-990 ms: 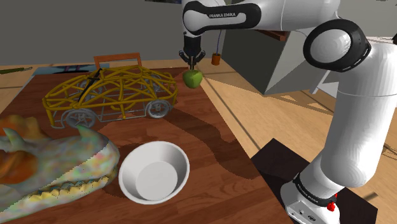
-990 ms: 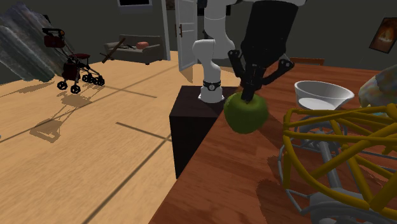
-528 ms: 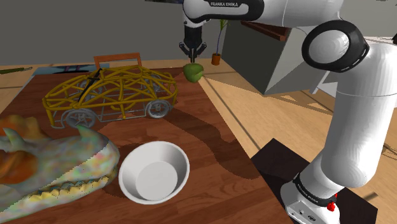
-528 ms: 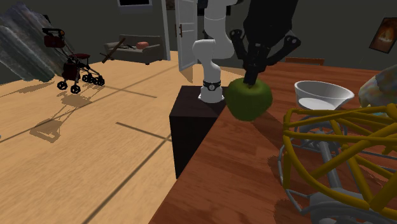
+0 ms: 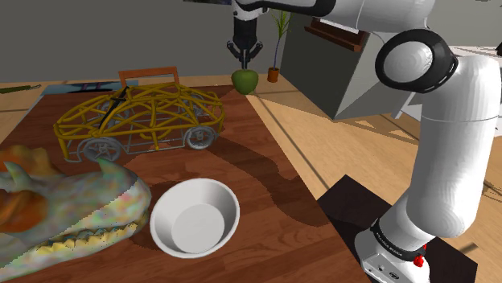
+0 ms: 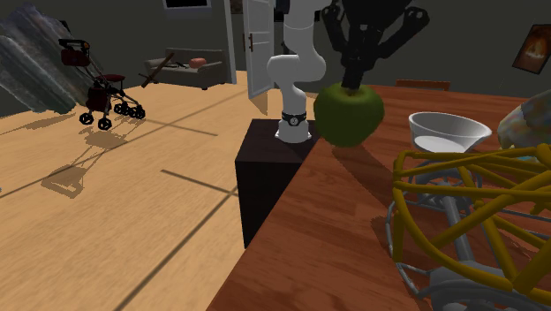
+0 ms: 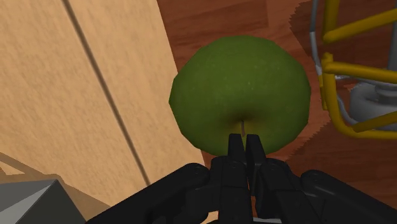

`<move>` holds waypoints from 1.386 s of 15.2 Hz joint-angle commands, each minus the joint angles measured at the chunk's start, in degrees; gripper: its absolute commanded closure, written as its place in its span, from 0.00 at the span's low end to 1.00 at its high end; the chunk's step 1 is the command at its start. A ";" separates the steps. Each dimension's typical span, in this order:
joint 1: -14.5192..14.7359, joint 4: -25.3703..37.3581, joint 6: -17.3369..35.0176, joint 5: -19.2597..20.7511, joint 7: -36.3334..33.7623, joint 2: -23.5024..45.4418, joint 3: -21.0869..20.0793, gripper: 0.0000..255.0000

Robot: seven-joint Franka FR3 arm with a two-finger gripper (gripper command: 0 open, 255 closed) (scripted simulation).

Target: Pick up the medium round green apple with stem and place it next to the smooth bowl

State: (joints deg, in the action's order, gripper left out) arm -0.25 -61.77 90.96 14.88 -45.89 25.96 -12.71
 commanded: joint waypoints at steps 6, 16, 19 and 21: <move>4.68 -4.65 -0.29 0.37 -6.96 -3.66 -1.95 1.00; 13.38 -5.96 -2.40 1.70 -18.86 -4.68 -5.50 1.00; 16.41 -4.30 -3.76 2.40 -22.41 -3.59 -6.51 1.00; 18.58 -2.62 -4.87 2.98 -24.74 -2.48 -7.12 1.00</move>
State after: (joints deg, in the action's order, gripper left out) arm 17.20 -65.21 86.64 17.54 -69.34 22.91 -19.51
